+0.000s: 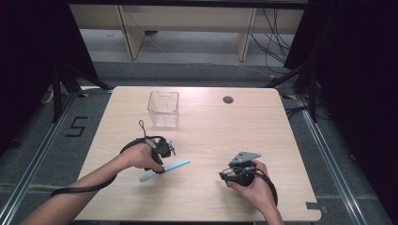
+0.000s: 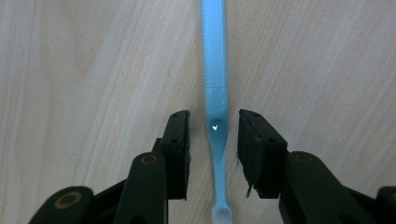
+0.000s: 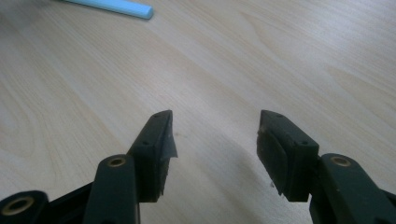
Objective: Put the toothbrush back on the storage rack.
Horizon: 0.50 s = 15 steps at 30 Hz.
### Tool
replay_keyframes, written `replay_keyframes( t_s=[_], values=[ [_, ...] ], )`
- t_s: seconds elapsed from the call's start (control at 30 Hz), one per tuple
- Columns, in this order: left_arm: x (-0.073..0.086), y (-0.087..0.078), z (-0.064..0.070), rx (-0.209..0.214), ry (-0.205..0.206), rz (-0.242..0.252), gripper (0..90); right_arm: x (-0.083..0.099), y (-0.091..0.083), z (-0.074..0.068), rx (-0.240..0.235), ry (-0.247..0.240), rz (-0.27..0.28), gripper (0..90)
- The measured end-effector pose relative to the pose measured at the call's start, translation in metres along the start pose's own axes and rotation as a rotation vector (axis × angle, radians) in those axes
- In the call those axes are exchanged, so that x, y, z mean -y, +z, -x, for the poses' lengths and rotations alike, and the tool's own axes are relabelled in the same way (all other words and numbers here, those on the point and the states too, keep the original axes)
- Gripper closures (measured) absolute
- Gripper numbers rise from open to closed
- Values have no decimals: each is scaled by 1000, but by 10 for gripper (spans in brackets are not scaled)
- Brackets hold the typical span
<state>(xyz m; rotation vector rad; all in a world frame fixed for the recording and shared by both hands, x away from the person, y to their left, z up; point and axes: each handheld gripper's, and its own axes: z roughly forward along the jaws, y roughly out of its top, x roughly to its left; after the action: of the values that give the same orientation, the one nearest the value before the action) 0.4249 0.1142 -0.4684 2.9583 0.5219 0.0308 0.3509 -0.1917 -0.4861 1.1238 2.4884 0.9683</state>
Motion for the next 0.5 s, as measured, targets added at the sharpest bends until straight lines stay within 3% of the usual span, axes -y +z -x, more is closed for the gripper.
replay_keyframes(
  t_s=[0.13,0.27,0.5],
  values=[
    [-1,3,-1,-3,9,-4,648,1,1,0,5,-1,23,463],
    [-2,4,-1,-5,18,-6,658,1,1,1,8,-13,11,463],
    [-5,7,2,5,25,-19,674,1,2,0,-2,9,1,464]
  ],
)
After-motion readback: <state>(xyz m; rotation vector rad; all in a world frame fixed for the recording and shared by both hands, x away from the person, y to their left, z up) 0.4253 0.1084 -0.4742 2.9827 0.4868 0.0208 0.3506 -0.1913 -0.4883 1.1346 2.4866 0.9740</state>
